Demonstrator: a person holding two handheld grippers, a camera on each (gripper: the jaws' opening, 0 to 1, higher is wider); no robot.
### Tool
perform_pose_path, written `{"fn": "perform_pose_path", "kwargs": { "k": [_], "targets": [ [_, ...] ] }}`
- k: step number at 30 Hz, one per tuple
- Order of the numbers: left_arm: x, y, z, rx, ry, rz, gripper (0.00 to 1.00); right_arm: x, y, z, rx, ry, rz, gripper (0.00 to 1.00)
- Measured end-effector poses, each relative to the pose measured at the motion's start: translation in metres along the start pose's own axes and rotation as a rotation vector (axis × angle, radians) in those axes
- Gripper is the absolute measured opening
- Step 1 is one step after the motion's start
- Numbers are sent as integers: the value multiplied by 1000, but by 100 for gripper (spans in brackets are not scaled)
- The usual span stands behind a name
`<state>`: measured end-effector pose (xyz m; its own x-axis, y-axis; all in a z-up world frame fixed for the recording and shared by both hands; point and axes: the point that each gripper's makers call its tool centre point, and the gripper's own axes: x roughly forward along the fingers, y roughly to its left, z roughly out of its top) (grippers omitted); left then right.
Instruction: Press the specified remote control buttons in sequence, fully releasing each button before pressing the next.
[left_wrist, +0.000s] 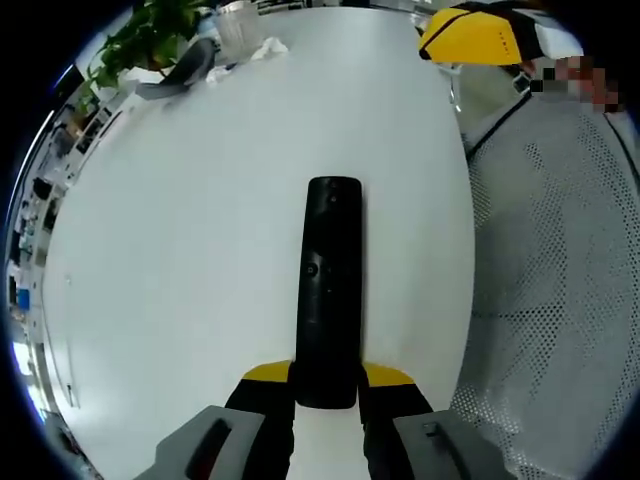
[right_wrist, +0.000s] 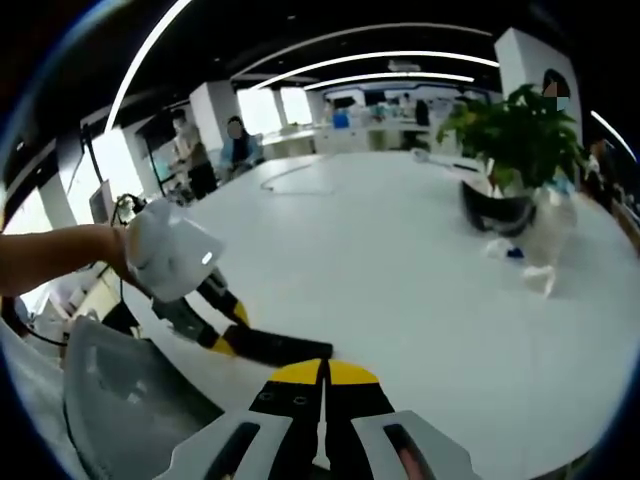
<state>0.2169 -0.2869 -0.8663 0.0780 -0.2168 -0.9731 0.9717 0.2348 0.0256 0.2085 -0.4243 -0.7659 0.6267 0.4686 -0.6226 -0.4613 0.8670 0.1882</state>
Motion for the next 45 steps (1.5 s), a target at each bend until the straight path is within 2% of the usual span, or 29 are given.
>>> {"fn": "perform_pose_path", "kwargs": {
  "k": [16,23,25,36,39,41,45],
  "targets": [
    [0,-8,0,-22,-18,7,23,2,1,-3,-9,27,7,0],
    [-1,-11,0,-39,-38,13,23,5,4,-5,10,48,39,0],
    [-1,-13,0,-45,-44,15,23,6,8,-4,26,53,69,0],
    [-2,-21,0,-82,-64,25,23,23,14,8,62,67,139,0],
    [-2,-22,0,-88,-71,29,23,32,10,11,74,69,148,0],
    [-2,-23,0,-95,-82,29,23,38,5,10,95,96,153,0],
    [-2,-25,0,-108,-102,34,23,48,-1,22,129,88,161,0]
  ]
}}
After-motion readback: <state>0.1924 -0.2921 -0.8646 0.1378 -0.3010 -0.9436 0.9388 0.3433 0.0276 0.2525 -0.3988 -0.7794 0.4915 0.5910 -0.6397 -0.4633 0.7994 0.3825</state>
